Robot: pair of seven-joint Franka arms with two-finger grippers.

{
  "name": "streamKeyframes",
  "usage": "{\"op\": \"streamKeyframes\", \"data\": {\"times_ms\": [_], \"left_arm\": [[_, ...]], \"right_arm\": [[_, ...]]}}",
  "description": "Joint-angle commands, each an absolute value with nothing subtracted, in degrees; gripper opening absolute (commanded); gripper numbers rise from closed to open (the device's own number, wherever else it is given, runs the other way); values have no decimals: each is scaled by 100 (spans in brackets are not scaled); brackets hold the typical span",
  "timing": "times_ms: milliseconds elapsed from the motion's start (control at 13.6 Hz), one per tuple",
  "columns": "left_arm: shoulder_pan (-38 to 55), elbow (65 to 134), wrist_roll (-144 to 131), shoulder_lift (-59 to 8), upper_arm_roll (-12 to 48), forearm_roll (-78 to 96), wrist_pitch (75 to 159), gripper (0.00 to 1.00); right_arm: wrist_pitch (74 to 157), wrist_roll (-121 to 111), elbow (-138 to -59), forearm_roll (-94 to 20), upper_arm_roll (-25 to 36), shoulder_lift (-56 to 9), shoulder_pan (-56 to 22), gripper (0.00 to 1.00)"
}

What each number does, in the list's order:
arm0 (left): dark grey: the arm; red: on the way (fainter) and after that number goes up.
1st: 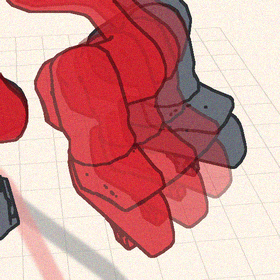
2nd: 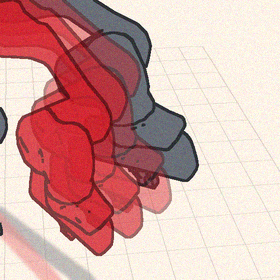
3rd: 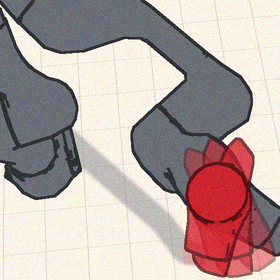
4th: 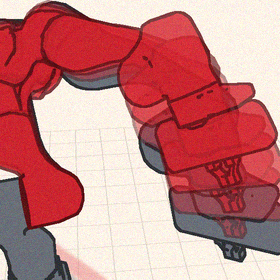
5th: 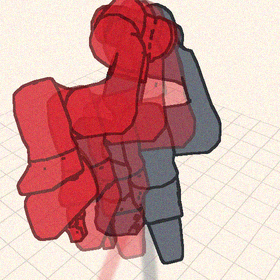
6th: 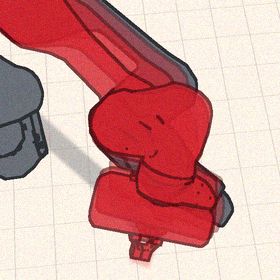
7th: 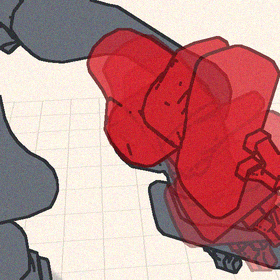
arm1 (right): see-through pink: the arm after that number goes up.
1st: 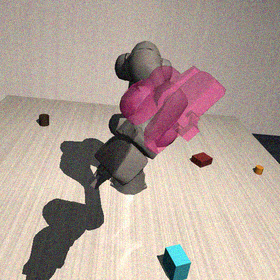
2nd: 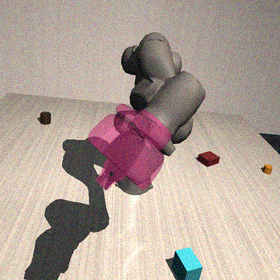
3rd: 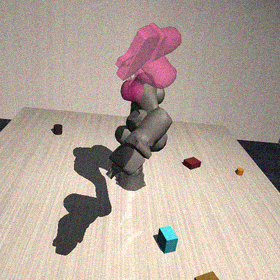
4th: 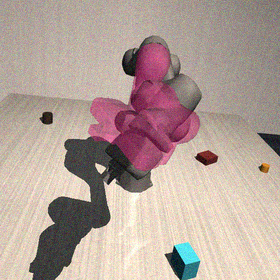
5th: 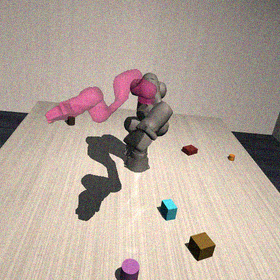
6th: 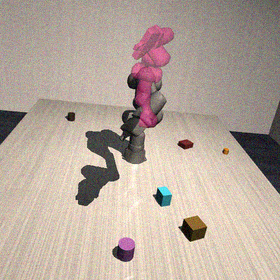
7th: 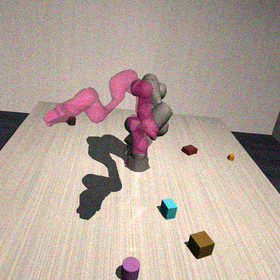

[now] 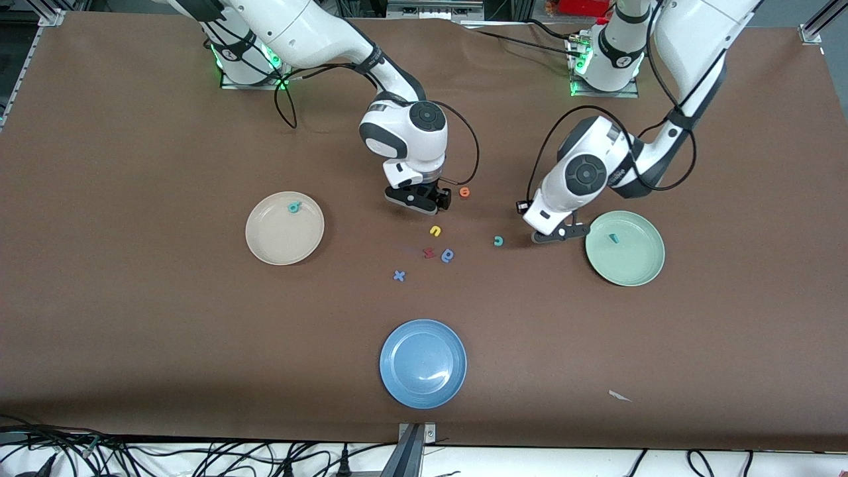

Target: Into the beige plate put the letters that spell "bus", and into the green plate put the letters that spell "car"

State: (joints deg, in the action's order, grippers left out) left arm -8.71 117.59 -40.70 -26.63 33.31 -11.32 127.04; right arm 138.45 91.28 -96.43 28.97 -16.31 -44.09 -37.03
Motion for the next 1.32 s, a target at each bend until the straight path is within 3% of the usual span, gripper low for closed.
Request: {"op": "streamKeyframes", "data": {"times_ms": [0, 220, 660, 1100, 1247], "left_arm": [[-1212, 11418, -3509, -2619, 3384, -1266, 12218, 0], [-1712, 11303, -2623, -2532, 3384, -1266, 11893, 0], [-2855, 11276, -810, -2548, 3340, -1336, 11689, 0], [-3305, 11268, -545, -2988, 3322, -2127, 11716, 0], [-3322, 11268, -536, -3093, 3270, -2127, 11733, 0]], "right_arm": [[13746, 9334, -9360, 3041, -1582, -4579, -3814, 95], [13746, 9334, -9369, 3182, -1565, -4614, -3823, 76], [13746, 9334, -9378, 3199, -1547, -4614, -3832, 48], [13746, 9334, -9395, 3278, -1538, -4614, -3832, 17], [13746, 9325, -9413, 3287, -1538, -4614, -3823, 12]]}}
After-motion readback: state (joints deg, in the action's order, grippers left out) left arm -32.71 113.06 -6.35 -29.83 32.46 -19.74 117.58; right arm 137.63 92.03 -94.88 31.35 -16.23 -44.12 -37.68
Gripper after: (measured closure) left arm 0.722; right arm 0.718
